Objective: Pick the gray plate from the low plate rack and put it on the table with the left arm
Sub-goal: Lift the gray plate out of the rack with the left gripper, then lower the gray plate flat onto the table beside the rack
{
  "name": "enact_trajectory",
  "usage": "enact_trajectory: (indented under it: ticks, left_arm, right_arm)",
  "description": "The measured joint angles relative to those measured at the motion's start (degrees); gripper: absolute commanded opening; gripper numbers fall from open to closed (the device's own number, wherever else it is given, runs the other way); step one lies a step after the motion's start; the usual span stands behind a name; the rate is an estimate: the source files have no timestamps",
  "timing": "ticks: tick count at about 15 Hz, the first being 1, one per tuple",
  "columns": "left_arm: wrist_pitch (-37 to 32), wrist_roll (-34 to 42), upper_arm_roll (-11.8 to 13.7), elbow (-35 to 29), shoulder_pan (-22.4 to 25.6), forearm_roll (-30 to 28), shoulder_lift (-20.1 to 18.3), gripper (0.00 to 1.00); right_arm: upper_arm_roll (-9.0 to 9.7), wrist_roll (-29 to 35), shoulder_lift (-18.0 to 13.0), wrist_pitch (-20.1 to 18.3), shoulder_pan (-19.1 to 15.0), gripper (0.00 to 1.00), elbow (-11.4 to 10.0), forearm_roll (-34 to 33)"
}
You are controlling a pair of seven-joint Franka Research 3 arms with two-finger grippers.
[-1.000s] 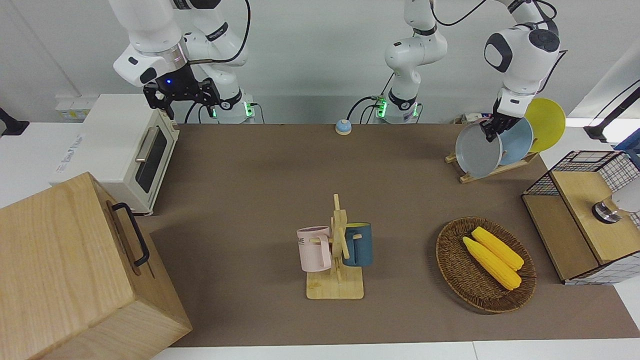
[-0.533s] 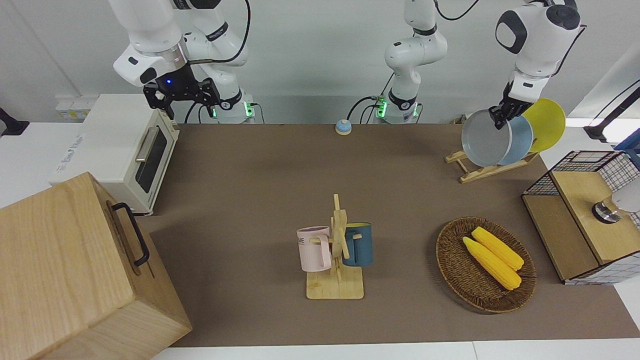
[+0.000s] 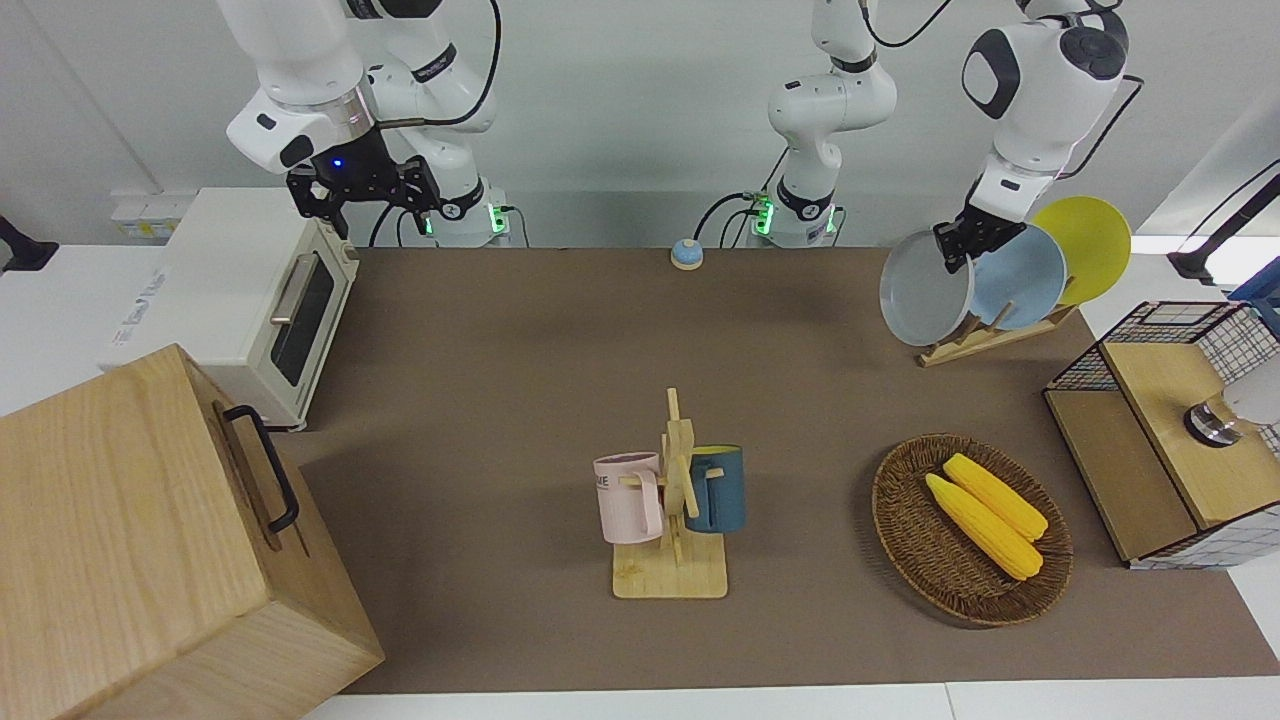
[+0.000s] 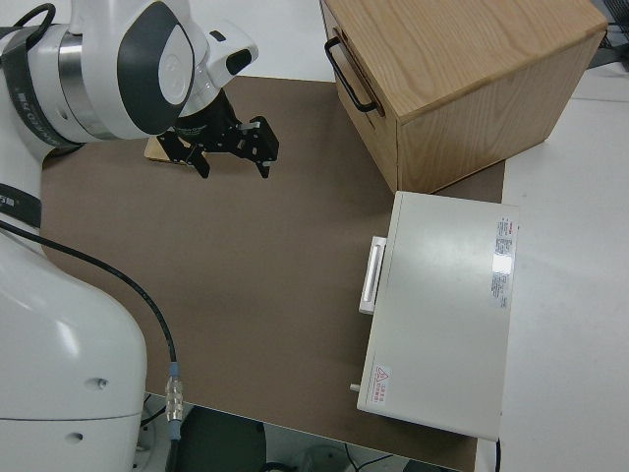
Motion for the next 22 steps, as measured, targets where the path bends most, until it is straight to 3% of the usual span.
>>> enact_trajectory:
  ticks: [8, 14, 22]
  left_arm:
    - [2.3, 1.8, -0.3, 0.0, -7.1, -13.5, 4.1, 0.15]
    - [2.6, 19.7, 1.5, -1.8, -4.3, -31.2, 9.2, 0.16]
    - [5.6, 28.5, 1.5, -6.0, -3.5, -36.5, 14.2, 0.19]
  right_arm:
    - [0.00, 0.0, 0.0, 0.0, 0.0, 0.983, 0.0, 0.0]
    - [0.00, 0.0, 0.0, 0.0, 0.0, 0.983, 0.0, 0.0]
    - [0.00, 0.0, 0.0, 0.0, 0.0, 0.983, 0.0, 0.0]
